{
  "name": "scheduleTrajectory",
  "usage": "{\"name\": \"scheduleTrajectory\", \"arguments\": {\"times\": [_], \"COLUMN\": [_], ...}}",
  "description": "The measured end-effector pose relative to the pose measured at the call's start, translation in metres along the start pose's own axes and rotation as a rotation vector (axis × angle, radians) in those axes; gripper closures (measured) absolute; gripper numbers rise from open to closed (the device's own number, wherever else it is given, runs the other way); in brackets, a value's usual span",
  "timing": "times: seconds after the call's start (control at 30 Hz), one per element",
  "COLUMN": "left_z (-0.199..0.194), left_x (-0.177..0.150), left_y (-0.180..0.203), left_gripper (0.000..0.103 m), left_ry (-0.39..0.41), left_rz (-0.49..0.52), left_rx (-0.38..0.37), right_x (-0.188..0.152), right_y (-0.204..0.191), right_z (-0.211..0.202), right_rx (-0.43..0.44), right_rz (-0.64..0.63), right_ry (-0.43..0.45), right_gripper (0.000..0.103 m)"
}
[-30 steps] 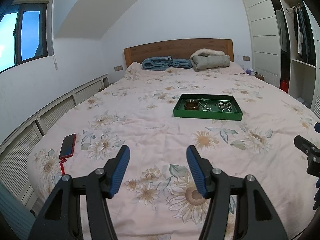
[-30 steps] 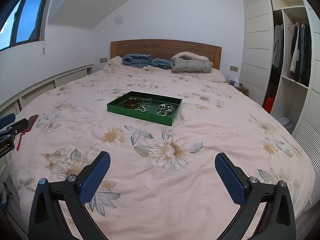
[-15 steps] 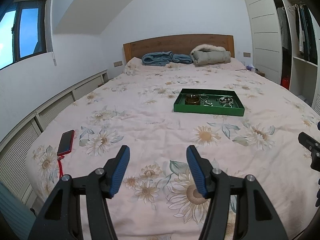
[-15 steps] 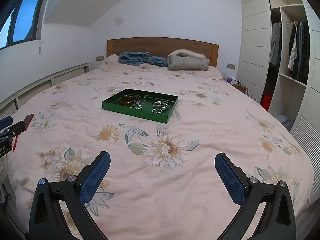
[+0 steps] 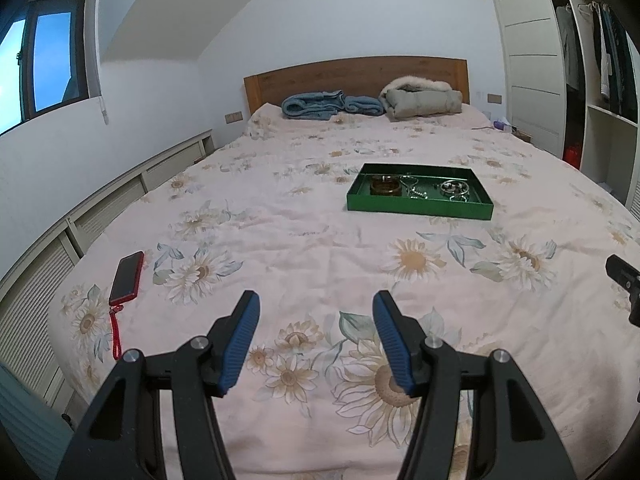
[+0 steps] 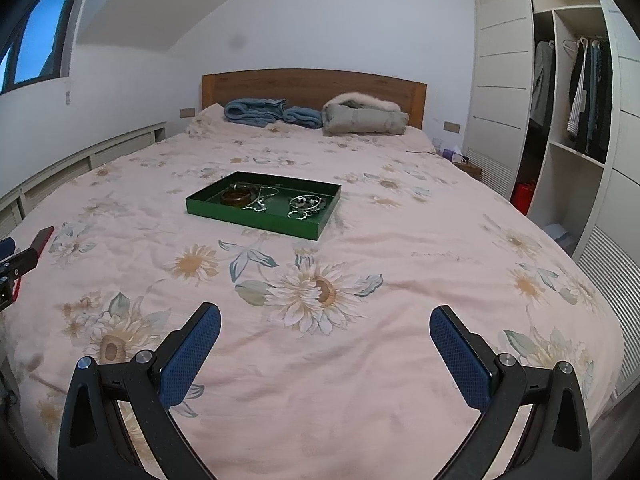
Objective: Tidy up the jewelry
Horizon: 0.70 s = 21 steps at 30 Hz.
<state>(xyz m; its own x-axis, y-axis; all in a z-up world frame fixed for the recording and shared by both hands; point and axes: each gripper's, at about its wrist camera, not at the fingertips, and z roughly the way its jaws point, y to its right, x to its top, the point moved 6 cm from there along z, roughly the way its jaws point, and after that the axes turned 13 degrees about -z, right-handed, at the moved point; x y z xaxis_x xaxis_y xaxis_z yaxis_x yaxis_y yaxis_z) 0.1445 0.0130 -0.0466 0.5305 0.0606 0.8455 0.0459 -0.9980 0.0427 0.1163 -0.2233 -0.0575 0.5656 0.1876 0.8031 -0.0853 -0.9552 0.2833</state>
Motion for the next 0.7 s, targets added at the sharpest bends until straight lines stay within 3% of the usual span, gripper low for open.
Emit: {"name": "scheduleTrajectory", "arguments": {"times": [0.7], "left_z": [0.036], "left_x": [-0.005], "left_y": [0.003], "left_gripper": [0.046], "left_ry": [-0.053], "left_rz": [0.008], "left_rx": [0.019], "right_x": [-0.008], "right_y": [0.005], "right_z": [0.033], "right_rx": [-0.003], "right_rz": [0.009], "right_ry": [-0.055], "right_gripper": [0.000]}}
